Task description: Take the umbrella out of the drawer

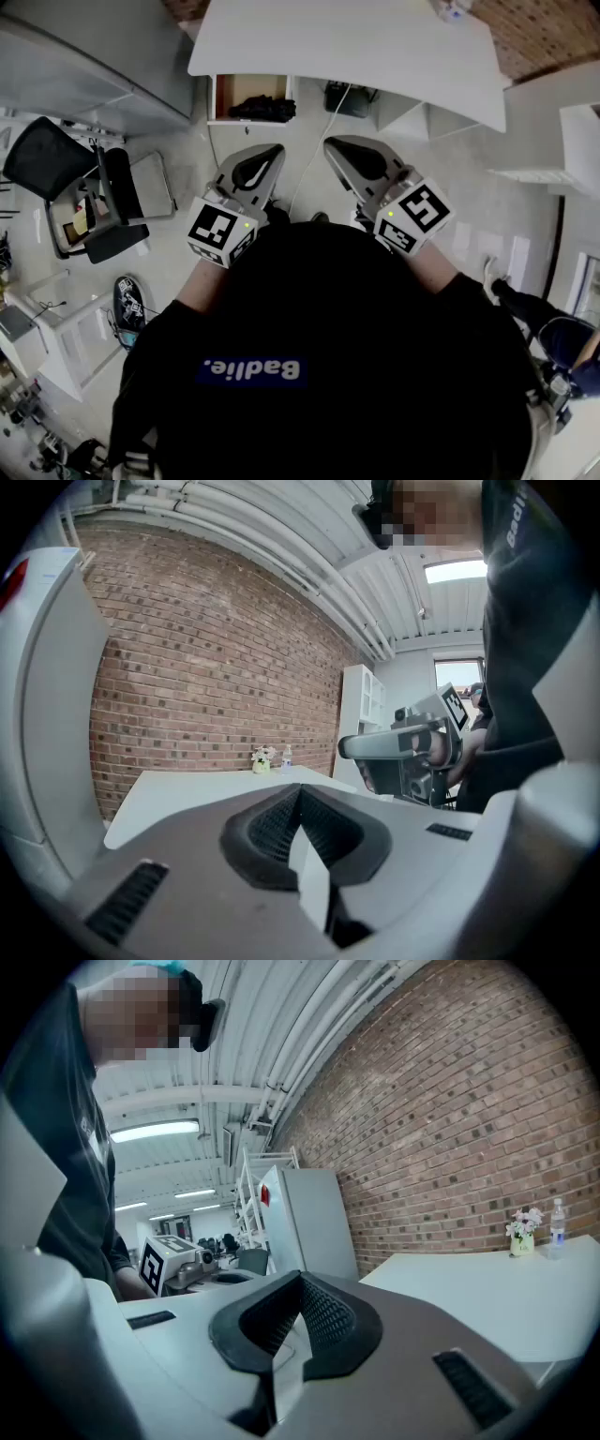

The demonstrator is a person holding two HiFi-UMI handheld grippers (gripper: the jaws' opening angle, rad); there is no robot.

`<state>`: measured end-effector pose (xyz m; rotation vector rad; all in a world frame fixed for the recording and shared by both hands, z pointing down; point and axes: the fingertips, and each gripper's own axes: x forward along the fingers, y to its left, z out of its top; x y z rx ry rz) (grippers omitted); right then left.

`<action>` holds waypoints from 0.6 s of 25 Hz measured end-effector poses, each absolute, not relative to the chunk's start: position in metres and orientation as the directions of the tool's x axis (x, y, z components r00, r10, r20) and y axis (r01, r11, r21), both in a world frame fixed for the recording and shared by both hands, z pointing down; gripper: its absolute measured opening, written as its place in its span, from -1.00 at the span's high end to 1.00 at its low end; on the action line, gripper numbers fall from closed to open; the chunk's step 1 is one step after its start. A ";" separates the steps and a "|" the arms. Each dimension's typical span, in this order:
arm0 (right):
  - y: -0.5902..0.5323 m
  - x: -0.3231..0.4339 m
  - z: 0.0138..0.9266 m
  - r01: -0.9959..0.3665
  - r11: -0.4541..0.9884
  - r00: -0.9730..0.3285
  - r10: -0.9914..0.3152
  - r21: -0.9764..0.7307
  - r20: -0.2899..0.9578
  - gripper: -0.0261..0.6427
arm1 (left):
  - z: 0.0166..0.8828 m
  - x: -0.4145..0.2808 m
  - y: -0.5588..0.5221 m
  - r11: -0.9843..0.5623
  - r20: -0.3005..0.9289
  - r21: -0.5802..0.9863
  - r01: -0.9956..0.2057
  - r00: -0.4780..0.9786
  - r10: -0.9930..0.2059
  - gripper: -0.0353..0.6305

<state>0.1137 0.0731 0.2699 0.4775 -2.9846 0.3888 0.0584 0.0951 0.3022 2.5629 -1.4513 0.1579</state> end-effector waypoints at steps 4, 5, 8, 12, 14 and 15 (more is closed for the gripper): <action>0.073 0.113 0.271 -0.320 0.917 -0.946 -0.295 -0.237 0.135 0.84 | 0.302 0.056 0.094 -0.494 0.194 0.118 -0.861 0.508 -0.839 0.89; 0.073 0.113 0.271 -0.321 0.917 -0.946 -0.296 -0.238 0.135 0.84 | 0.302 0.055 0.094 -0.493 0.195 0.117 -0.862 0.507 -0.840 0.89; 0.073 0.112 0.272 -0.321 0.916 -0.946 -0.296 -0.239 0.135 0.84 | 0.302 0.054 0.093 -0.496 0.189 0.107 -0.862 0.507 -0.841 0.89; 0.073 0.108 0.272 -0.319 0.917 -0.946 -0.293 -0.240 0.138 0.84 | 0.302 0.049 0.093 -0.491 0.181 0.104 -0.865 0.502 -0.846 0.89; 0.071 0.105 0.272 -0.317 0.917 -0.947 -0.290 -0.242 0.140 0.84 | 0.302 0.046 0.091 -0.490 0.190 0.110 -0.865 0.502 -0.844 0.89; 0.070 0.103 0.272 -0.317 0.917 -0.947 -0.290 -0.243 0.141 0.84 | 0.302 0.045 0.090 -0.489 0.192 0.112 -0.865 0.502 -0.843 0.89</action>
